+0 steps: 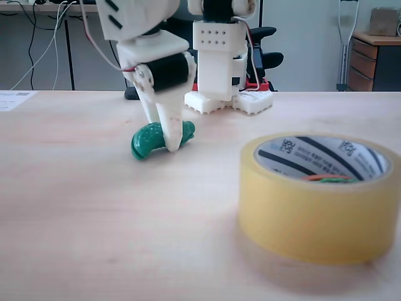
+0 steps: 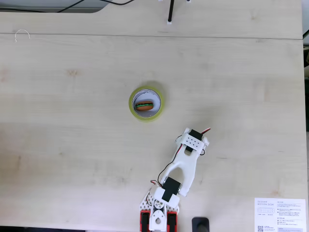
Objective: Grasp a cucumber and put it in the hole.
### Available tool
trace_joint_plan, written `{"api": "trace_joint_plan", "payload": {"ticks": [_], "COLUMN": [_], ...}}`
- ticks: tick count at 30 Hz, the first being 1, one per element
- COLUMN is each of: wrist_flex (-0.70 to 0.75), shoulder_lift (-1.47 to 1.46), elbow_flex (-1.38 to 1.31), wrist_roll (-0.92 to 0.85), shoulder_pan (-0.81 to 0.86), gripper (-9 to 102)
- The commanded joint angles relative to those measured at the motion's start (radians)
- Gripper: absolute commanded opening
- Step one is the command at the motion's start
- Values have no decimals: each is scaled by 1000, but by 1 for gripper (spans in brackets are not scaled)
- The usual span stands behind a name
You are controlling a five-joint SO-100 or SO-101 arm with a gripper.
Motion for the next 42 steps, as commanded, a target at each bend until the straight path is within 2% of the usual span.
{"api": "trace_joint_plan", "payload": {"ticks": [1,13,26,32,42], "wrist_flex": [14,198,327,334,313], "shoulder_lift": [77,202,304,385,419], "elbow_flex": [-94,-244,-483,-505,-505], "wrist_roll": [-5,-40,-155,-172,-164], "shoulder_pan": [3,2,-31,-120,-364], "gripper": [2,1,1,1,1]}}
